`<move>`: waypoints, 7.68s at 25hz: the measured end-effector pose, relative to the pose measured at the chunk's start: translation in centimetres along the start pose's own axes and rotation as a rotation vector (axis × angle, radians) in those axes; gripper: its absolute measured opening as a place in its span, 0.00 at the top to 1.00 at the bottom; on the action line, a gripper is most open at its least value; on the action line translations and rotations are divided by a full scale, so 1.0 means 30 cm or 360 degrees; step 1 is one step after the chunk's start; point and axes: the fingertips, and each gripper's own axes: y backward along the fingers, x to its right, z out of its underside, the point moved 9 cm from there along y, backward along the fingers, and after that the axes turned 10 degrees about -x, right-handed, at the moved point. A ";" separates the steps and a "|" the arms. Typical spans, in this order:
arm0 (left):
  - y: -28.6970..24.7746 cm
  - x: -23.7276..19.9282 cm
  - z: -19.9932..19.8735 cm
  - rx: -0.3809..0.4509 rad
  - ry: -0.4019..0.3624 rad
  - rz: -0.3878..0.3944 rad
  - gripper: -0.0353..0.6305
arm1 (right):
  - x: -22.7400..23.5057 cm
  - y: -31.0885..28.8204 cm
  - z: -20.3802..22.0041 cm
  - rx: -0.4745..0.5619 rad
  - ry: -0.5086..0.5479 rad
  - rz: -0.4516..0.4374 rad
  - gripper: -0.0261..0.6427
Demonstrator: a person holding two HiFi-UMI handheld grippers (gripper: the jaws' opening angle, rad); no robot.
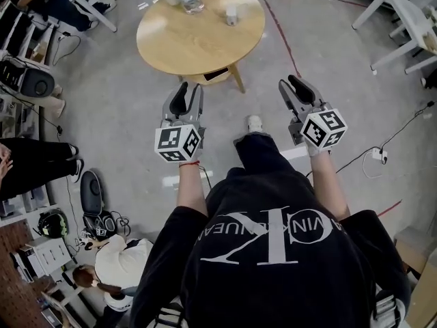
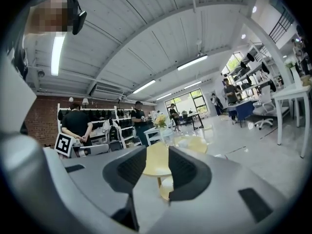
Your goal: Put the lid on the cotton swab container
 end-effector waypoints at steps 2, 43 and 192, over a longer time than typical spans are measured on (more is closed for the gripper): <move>-0.034 -0.020 0.002 0.0005 -0.0009 -0.0033 0.74 | 0.044 -0.055 -0.004 0.0013 -0.0001 -0.0033 0.80; -0.852 -0.235 -0.008 -0.0362 -0.0005 0.0076 0.70 | 0.573 -0.852 -0.045 -0.0271 -0.0211 -0.0394 0.80; -0.882 -0.505 -0.179 -0.0101 -0.0036 -0.0198 0.93 | 0.496 -1.075 -0.340 -0.0170 0.0167 -0.0400 0.94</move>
